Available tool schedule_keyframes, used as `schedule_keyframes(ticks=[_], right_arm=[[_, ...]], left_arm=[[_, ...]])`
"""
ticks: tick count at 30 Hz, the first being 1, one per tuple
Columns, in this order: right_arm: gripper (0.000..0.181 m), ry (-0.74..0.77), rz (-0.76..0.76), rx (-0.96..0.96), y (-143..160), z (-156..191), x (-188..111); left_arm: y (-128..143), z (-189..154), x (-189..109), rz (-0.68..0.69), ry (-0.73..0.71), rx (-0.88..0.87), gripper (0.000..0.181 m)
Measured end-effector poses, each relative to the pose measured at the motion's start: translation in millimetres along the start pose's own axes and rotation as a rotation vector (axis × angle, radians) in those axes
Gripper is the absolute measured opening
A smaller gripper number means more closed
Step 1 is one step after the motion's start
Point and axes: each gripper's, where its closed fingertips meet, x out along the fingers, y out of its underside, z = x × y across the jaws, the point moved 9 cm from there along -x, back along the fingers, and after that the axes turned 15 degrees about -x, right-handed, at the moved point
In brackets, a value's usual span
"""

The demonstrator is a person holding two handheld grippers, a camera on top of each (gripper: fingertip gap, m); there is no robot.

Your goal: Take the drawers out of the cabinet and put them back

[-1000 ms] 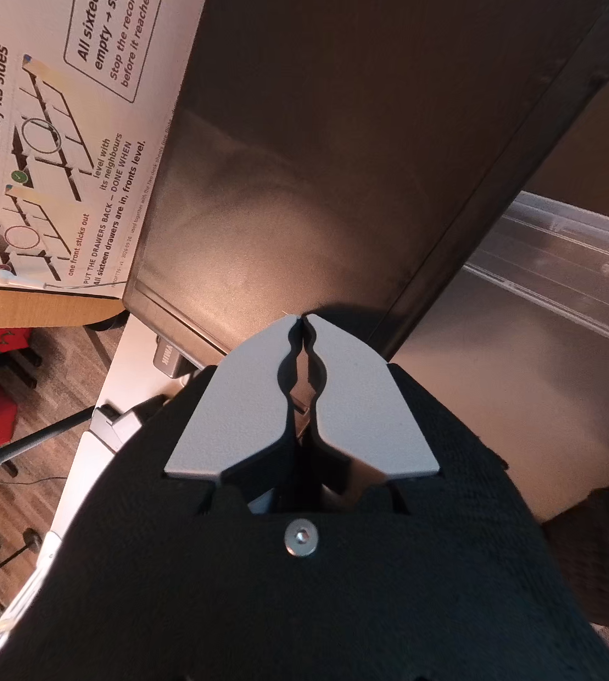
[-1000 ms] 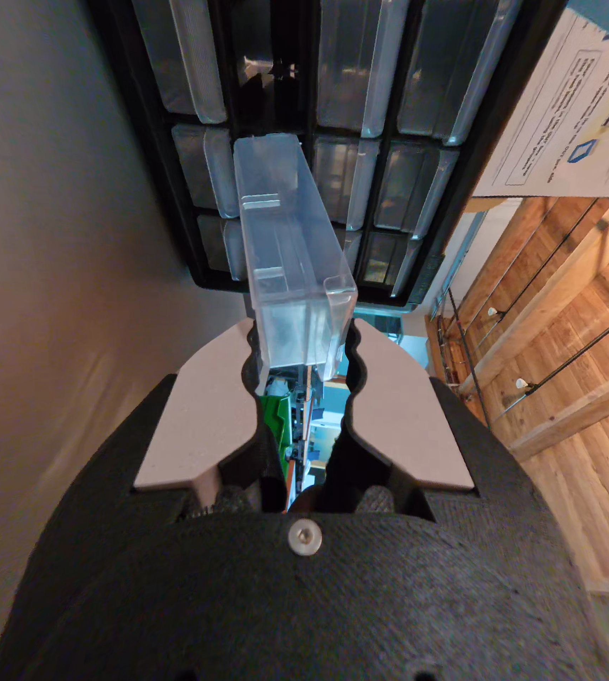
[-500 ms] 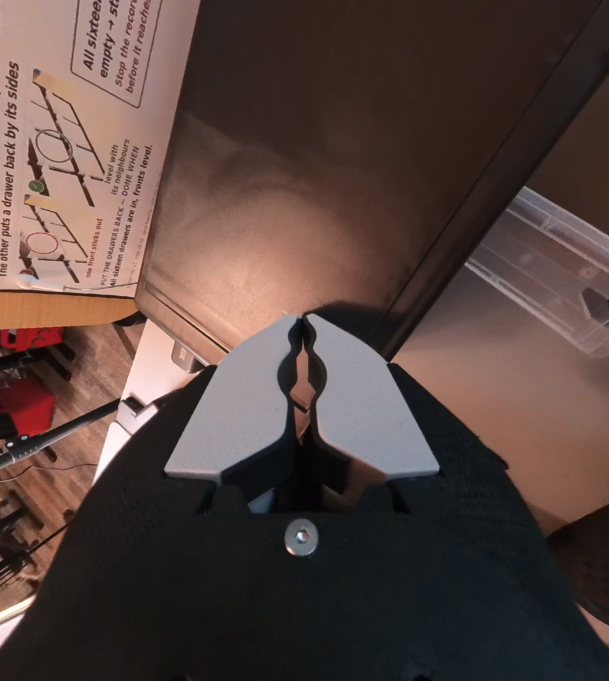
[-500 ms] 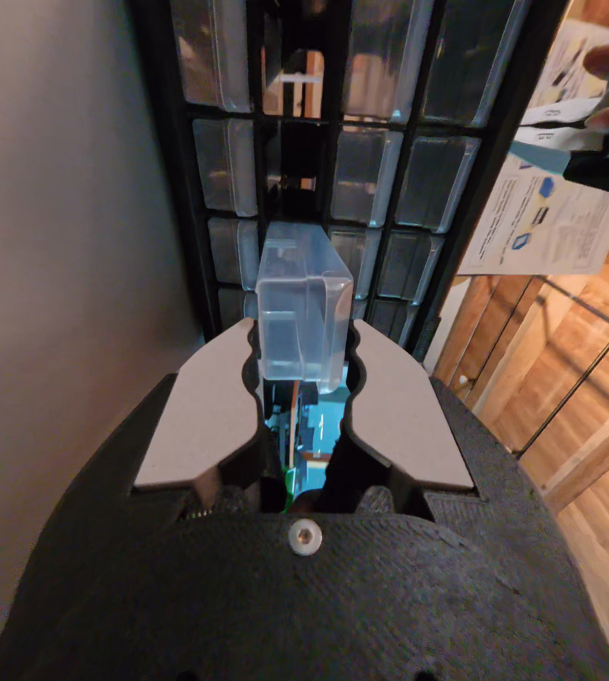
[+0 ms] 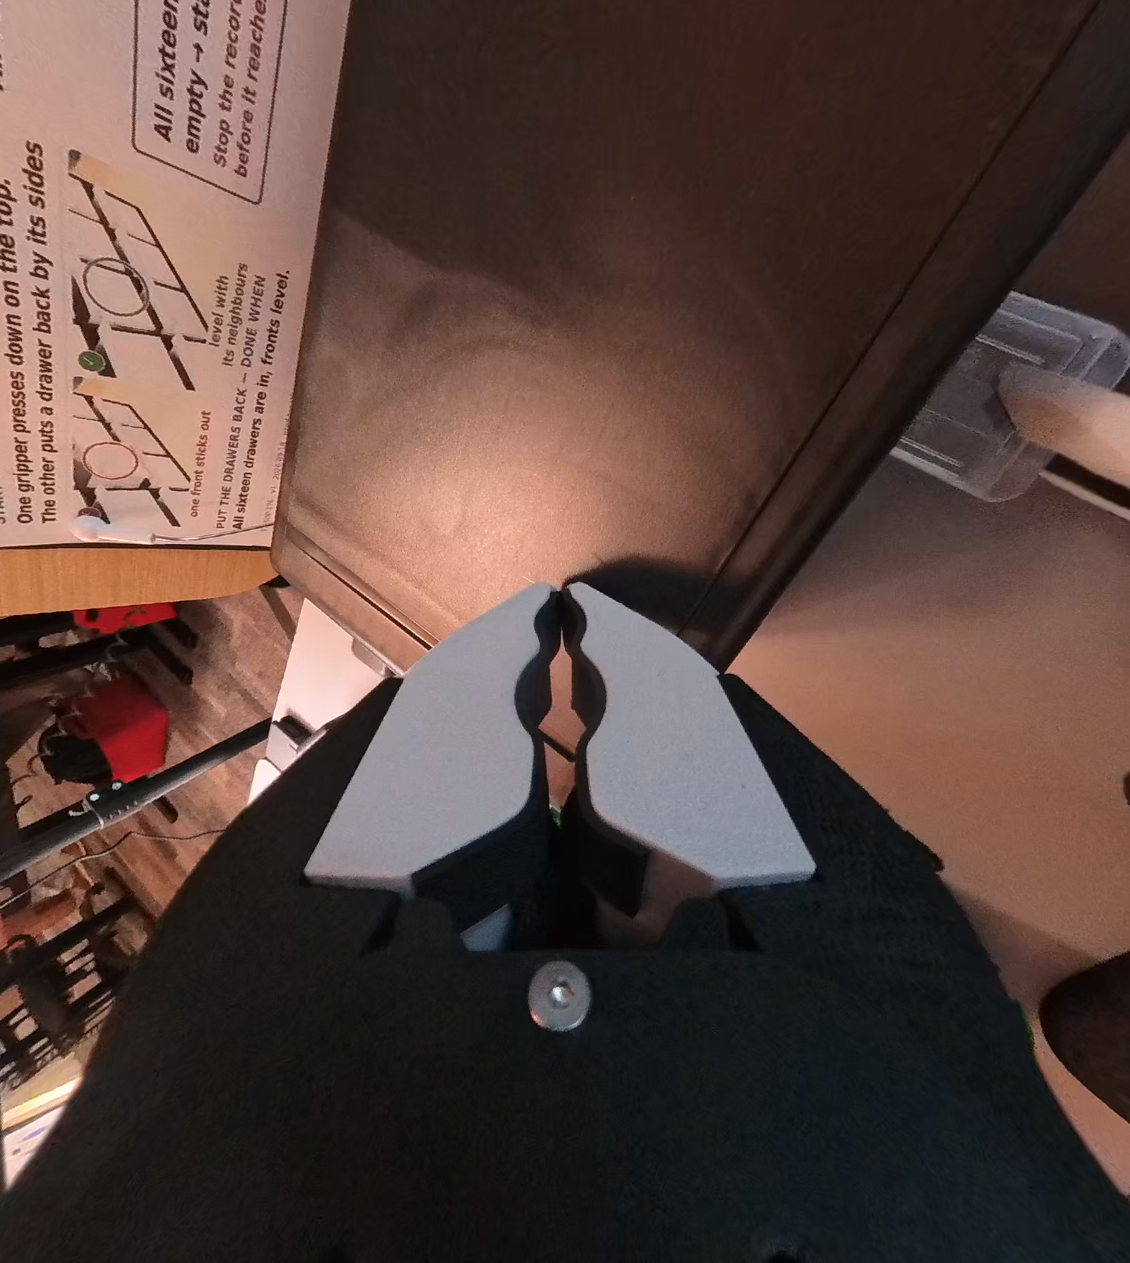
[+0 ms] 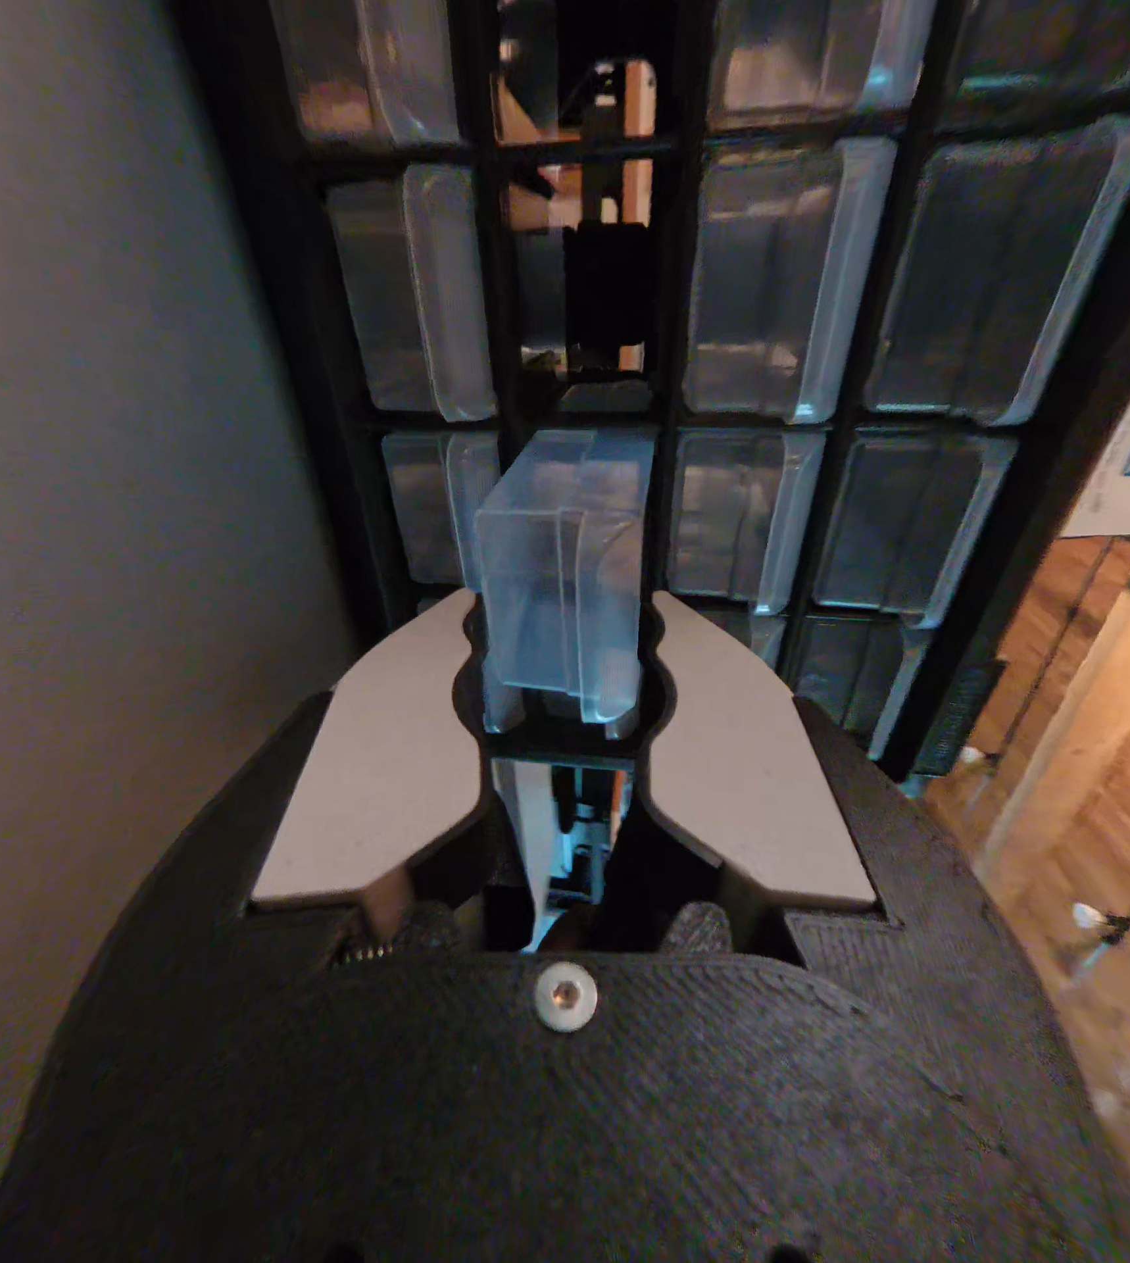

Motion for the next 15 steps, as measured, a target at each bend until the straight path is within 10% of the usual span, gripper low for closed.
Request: schedule_keyframes(ticks=[1, 7, 11, 15], right_arm=[[0.050, -0.018, -0.025, 0.042, 0, -1, -1], [0.095, -0.081, -0.216, 0.423, 2, 2, -31], [0.000, 0.044, -0.376, 0.617, 14, -7, -52], [0.000, -0.110, -0.229, 0.674, 17, 2, -22]], left_arm=[[0, 0, 0, 0.002, -0.001, 0.002, 0.000], [1, 1, 0, -0.006, 0.009, -0.001, 0.000], [2, 1, 0, -0.019, 0.011, -0.003, 0.000], [2, 1, 0, -0.019, 0.012, -0.004, 0.000]])
